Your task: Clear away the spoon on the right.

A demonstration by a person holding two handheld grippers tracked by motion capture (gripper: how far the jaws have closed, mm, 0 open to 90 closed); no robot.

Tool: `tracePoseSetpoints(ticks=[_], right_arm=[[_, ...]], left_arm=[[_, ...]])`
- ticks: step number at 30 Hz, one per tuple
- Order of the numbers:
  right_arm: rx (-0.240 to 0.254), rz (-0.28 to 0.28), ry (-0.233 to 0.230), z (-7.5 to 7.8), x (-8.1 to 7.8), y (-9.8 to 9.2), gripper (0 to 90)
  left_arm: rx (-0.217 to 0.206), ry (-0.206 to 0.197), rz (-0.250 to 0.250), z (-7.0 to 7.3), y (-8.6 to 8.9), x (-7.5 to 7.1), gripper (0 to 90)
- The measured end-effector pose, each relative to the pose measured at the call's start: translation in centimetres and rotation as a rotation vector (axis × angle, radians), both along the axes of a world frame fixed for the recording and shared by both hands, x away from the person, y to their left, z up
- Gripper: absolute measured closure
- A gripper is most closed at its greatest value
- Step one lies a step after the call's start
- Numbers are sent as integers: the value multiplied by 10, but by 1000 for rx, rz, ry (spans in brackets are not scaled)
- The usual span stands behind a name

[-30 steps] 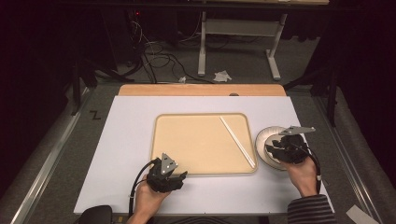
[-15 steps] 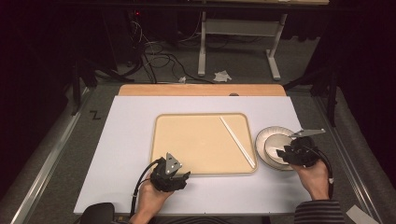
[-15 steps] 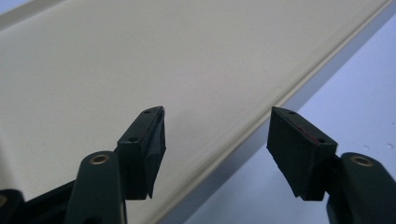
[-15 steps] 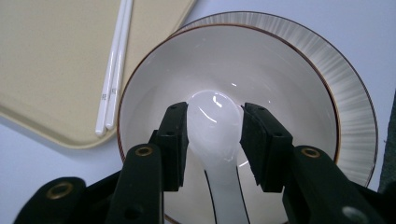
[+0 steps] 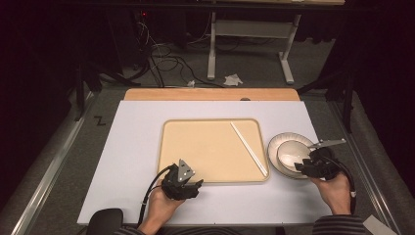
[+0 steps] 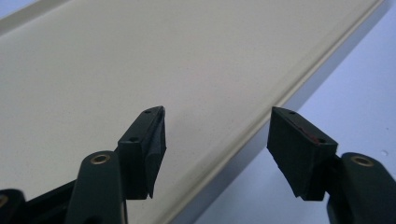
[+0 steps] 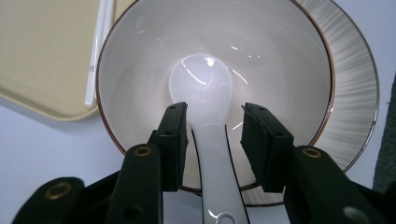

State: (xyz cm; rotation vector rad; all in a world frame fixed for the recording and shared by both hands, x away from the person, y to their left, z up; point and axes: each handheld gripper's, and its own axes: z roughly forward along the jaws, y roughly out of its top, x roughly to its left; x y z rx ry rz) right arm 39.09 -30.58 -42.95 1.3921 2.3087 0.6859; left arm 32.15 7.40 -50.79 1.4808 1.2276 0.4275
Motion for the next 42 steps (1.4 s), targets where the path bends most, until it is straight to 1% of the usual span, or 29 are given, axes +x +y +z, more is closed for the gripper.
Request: tracePoseSetpoints(ticks=[4,6,7,8,9,11,13,14,15,16,19,22,24,27,32,36,42], right_arm=[[4,-14,8,0,-3,-6,683],[3,-25,28,0,-6,-9,710],[3,-25,28,0,-6,-9,710],[-4,-23,34,-2,-6,-11,716],[-1,-28,43,-3,-6,-11,719],[-7,-25,43,-3,-6,-11,721],[-3,-26,55,-5,-6,-11,732],[-3,-25,66,-7,-5,-11,803],[-5,-17,67,-8,-5,-12,815],[0,-18,72,-9,-4,-11,811],[-7,-6,81,-11,-4,-11,818],[0,-5,82,-12,-3,-11,839],[12,-14,87,-11,-3,-12,840],[20,-14,79,-11,-3,-14,841],[17,-18,74,-10,-4,-15,841],[29,-18,74,-10,-4,-16,841],[36,-21,54,-8,-6,-17,841]], left_arm=[[-4,-2,-8,0,-2,1,375],[-4,-2,-17,0,-4,2,375],[-4,-2,-17,0,-4,2,375],[9,-1,-26,0,-5,3,375],[-1,-3,-24,-1,-6,3,375],[-1,-3,-26,-1,-6,3,375],[2,-4,-27,-1,-7,3,375],[3,-6,-25,-1,-7,3,375],[5,-6,-25,-1,-6,3,375],[5,-6,-25,-1,-6,3,375],[7,-8,-22,0,-6,3,375],[7,-8,-22,-1,-7,3,375],[10,-7,-22,-1,-7,3,375],[17,-7,-24,-1,-6,3,375],[9,-9,-22,-1,-6,4,375],[9,-6,-24,-1,-7,4,375],[9,-7,-22,-1,-6,4,375]])
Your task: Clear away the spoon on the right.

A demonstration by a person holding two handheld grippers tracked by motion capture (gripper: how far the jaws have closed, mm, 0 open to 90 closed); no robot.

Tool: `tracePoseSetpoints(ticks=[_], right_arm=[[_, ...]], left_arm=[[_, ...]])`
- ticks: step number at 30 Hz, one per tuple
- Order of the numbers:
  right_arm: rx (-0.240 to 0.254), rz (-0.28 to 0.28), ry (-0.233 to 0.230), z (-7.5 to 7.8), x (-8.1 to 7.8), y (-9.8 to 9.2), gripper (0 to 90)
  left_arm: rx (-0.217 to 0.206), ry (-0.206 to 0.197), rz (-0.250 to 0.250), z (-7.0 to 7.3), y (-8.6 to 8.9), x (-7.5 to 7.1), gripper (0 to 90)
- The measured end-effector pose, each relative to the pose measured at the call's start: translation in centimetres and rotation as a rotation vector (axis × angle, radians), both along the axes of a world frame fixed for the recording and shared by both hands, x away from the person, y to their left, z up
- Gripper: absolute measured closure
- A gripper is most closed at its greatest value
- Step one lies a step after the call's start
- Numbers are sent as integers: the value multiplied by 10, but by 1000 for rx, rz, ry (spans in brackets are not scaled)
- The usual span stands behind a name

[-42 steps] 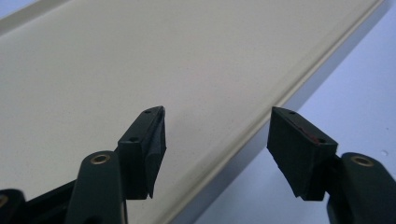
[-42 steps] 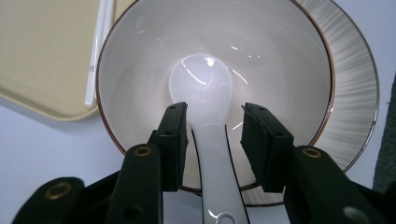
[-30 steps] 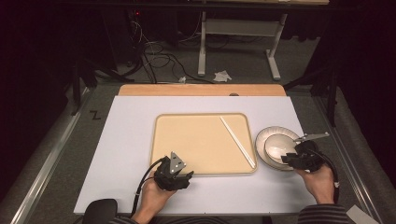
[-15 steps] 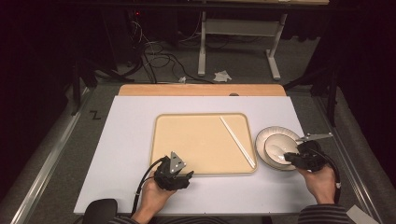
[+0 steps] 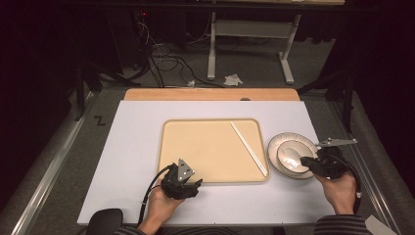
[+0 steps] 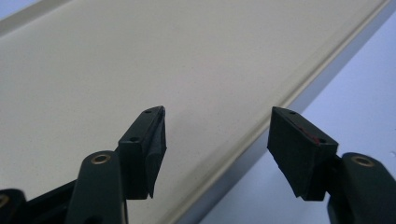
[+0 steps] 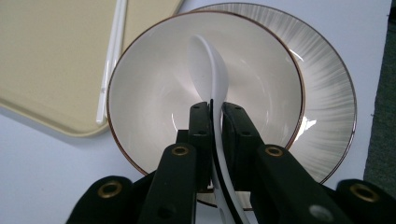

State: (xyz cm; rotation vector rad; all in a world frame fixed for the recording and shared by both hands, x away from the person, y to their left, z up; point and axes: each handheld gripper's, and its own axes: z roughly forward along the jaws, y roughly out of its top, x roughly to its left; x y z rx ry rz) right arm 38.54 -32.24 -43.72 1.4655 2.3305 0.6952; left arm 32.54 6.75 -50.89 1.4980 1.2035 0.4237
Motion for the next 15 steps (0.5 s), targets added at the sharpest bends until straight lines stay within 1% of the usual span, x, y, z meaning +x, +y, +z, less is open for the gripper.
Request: tracePoseSetpoints(ticks=[2,6,9,14,15], right_arm=[[6,4,3,1,0,-1,841],[14,3,-8,4,0,-2,841],[15,-3,-26,7,-1,-3,841],[33,-8,-61,12,-4,-6,841],[33,-8,-61,12,-4,-6,841]], left_arm=[[0,1,-1,0,0,0,375],[6,4,-2,0,1,1,374],[2,3,2,0,1,1,374],[4,3,4,-1,1,1,372],[4,3,4,-1,1,1,372]])
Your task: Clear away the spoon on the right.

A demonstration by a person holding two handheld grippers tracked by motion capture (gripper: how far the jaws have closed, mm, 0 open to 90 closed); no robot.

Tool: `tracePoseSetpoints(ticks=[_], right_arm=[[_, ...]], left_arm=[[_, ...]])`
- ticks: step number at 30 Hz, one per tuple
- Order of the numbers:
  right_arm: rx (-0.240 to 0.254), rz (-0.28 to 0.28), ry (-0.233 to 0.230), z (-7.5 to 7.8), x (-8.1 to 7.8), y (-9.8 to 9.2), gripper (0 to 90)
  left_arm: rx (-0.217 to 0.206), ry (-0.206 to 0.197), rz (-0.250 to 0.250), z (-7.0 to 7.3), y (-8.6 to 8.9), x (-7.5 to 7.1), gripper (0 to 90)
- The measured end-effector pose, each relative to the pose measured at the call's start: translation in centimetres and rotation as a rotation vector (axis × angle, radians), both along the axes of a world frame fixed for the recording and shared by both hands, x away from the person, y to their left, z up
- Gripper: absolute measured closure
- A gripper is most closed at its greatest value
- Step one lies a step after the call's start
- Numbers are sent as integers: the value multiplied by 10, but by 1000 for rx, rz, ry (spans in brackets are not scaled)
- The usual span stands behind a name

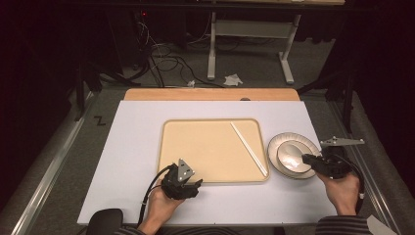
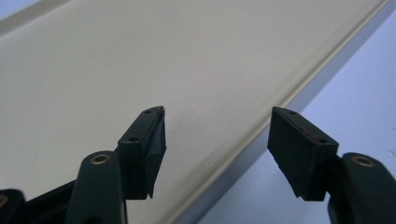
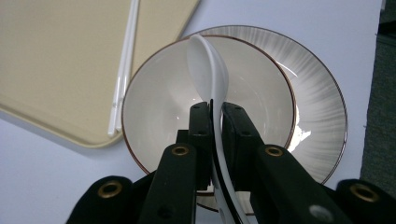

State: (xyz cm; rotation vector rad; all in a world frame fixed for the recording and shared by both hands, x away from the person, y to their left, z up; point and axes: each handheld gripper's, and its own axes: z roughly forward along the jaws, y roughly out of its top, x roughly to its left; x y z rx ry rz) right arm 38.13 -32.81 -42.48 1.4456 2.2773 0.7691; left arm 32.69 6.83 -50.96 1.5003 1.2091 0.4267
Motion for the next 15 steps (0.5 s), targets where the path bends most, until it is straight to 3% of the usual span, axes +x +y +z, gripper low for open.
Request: tracePoseSetpoints(ticks=[15], right_arm=[[53,2,-50,14,-7,0,841]], left_arm=[[-11,1,3,1,0,0,321]])
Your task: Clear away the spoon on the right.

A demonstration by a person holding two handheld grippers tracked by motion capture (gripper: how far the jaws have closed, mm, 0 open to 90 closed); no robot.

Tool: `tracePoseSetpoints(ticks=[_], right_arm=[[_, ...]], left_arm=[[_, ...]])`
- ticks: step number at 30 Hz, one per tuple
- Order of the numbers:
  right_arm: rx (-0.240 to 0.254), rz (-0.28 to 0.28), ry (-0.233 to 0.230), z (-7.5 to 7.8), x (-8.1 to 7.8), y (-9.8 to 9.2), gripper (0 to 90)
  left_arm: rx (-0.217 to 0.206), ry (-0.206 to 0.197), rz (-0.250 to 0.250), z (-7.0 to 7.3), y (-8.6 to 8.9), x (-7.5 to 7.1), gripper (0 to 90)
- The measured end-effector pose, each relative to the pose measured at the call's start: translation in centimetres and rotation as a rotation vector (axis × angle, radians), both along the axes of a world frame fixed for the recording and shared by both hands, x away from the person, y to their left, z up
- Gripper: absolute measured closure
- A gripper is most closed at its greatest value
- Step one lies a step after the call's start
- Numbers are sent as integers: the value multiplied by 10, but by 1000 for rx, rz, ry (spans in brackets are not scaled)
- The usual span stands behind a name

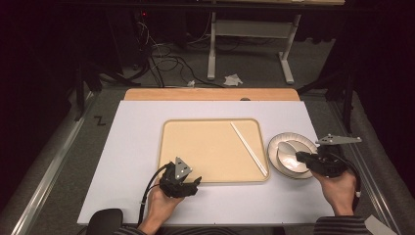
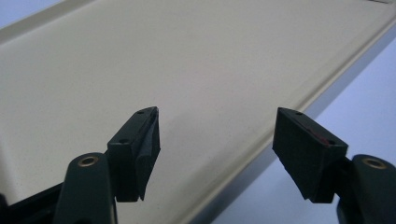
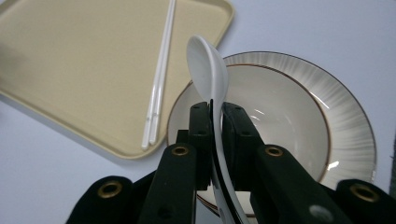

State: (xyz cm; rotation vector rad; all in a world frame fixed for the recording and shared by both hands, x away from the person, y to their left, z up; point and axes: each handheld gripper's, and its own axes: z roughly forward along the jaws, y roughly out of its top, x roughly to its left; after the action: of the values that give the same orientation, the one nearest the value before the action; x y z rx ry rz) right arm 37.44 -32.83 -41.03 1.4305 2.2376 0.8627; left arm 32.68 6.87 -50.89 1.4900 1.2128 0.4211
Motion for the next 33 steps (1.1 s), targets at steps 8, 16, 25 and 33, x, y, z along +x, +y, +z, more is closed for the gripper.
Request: tracePoseSetpoints(ticks=[8,16,25,33], right_arm=[[18,26,-18,9,-3,7,841],[23,78,-19,10,-3,19,841],[10,142,-22,7,-1,41,841],[-6,205,-7,5,5,63,841]], left_arm=[[-12,-20,31,2,1,1,305],[-29,-7,43,3,4,4,279],[-42,13,50,4,3,6,271],[-47,16,55,4,5,7,268]])
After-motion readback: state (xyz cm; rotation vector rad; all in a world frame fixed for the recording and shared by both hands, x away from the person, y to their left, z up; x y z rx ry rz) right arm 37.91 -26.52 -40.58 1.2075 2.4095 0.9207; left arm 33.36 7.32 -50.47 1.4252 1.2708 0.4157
